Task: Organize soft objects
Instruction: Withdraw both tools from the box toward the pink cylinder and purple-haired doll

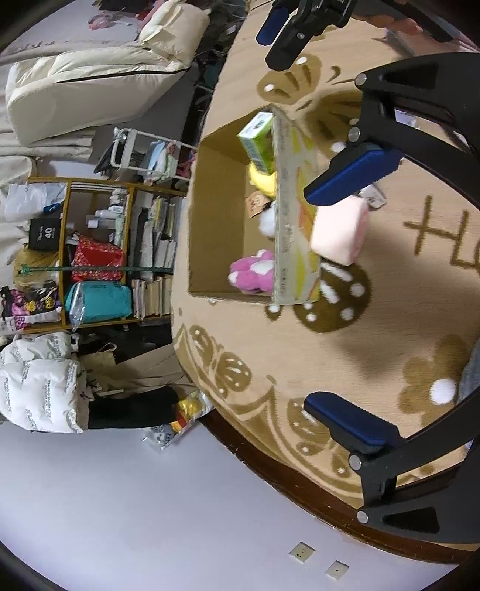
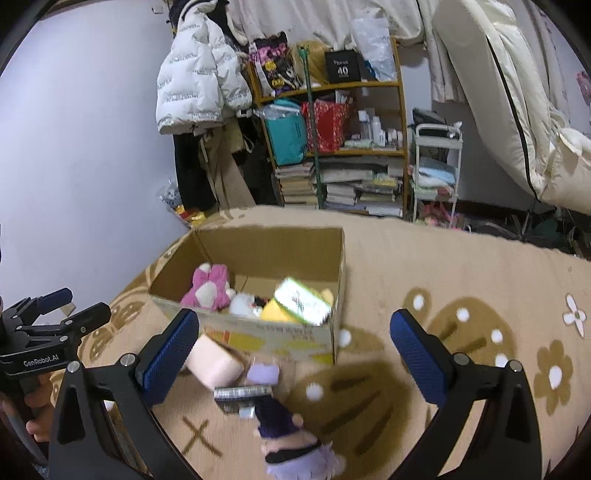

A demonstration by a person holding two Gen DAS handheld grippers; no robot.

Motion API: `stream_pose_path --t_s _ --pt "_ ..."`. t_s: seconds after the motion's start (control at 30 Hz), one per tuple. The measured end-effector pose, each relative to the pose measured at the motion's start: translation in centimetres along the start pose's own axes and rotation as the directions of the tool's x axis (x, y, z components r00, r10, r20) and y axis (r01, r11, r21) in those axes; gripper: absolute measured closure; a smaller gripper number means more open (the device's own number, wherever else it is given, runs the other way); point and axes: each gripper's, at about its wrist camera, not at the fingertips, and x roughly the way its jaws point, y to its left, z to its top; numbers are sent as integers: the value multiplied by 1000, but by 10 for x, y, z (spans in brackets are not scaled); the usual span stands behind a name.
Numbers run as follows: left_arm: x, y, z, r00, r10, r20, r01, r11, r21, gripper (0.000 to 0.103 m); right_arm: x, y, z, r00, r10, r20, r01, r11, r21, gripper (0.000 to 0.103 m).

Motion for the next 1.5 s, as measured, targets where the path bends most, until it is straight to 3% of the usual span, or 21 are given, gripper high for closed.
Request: stream_pose_path --t_s 0.37,0.63,0.8,0.83,0.87,0.93,1.1,1.5 --pt "9 -29 -21 997 -22 -77 30 994 106 3 18 -8 -19 988 0 -157 6 999 41 0" --pt "30 -37 -24 990 -32 -140 49 991 122 3 43 -14 -31 967 30 -255 -6 996 93 0" --pt "47 -37 -24 979 -50 -196 72 992 107 3 56 -17 -37 951 38 -308 -3 994 114 0" --pt "49 -38 -24 977 -51 -205 74 991 108 3 59 -19 -38 947 46 -318 -7 992 123 2" --pt "52 -40 -25 976 -49 -213 74 991 111 3 61 -20 -39 944 54 -325 -11 991 132 11" --pt "59 -42 -26 971 -47 -233 76 990 118 3 67 -23 -39 937 72 -342 -22 989 149 14" --pt "74 -44 -26 960 -44 -277 79 990 115 3 75 -25 -42 926 78 -370 -19 987 159 14" --pt "106 -39 -19 926 -101 -363 125 991 43 3 102 -32 -58 866 96 -490 -4 983 185 14"
